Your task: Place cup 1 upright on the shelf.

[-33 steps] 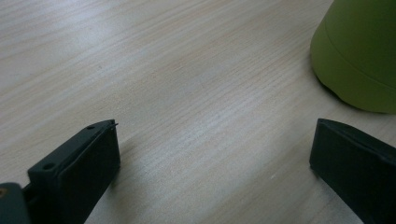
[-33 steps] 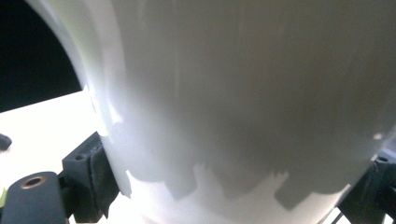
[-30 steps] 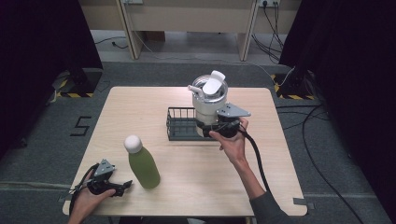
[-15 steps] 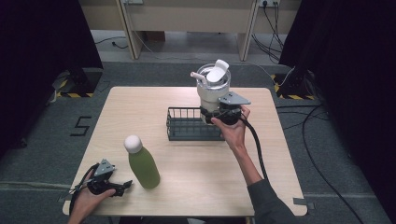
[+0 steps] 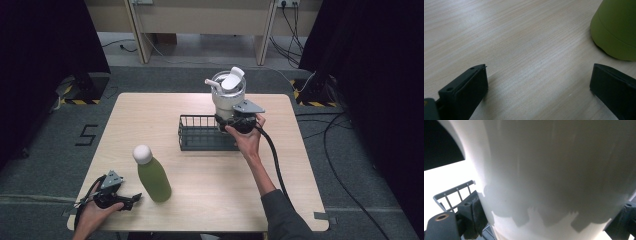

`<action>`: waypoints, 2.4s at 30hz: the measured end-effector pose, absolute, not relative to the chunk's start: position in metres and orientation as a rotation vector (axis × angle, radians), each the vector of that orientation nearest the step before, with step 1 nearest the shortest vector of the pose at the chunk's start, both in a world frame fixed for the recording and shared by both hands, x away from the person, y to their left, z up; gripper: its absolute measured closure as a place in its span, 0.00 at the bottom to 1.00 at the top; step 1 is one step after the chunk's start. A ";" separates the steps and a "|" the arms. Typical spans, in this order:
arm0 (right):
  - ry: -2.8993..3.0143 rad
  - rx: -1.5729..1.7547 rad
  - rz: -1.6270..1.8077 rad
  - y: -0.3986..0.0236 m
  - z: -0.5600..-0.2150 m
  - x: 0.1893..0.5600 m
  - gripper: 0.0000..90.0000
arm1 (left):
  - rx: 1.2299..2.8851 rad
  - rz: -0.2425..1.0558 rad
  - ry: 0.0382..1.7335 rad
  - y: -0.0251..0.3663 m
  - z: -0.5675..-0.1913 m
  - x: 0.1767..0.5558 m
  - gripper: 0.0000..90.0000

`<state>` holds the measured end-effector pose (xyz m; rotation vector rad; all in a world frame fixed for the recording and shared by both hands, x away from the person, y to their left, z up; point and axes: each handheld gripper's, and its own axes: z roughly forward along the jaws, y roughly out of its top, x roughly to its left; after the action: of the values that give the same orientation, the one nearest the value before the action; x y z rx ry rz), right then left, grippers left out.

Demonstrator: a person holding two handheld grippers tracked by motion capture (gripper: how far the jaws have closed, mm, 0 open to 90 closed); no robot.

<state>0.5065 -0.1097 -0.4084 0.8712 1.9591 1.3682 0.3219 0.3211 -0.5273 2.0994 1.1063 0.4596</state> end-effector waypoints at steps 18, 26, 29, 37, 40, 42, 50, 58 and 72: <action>1.953 0.921 1.336 -0.116 -0.440 0.509 0.13 | 2.095 0.460 1.107 0.321 -0.527 0.322 0.01; 1.953 0.941 1.326 -0.116 -0.455 0.506 0.13 | 2.095 0.462 1.107 0.321 -0.528 0.322 0.01; 1.939 0.958 1.354 -0.118 -0.456 0.505 0.13 | 2.096 0.462 1.106 0.321 -0.528 0.322 0.01; 1.955 0.933 1.362 -0.121 -0.457 0.508 0.12 | 2.095 0.463 1.106 0.321 -0.528 0.322 0.01; 1.981 0.925 1.359 -0.123 -0.454 0.508 0.12 | 2.095 0.463 1.106 0.321 -0.528 0.322 0.01; 1.973 0.938 1.360 -0.122 -0.454 0.507 0.12 | 2.094 0.463 1.106 0.321 -0.528 0.322 0.01; 1.980 0.963 1.351 -0.124 -0.447 0.504 0.11 | 2.094 0.462 1.106 0.321 -0.528 0.322 0.01; 1.973 0.952 1.340 -0.126 -0.448 0.498 0.11 | 2.095 0.463 1.106 0.321 -0.528 0.322 0.01; 1.948 0.958 1.434 -0.139 -0.454 0.488 0.12 | 2.093 0.462 1.106 0.320 -0.528 0.322 0.01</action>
<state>0.4883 -0.1386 -0.4543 0.9578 1.9480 1.4335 0.3222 0.3204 -0.5278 2.0931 1.1064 0.4624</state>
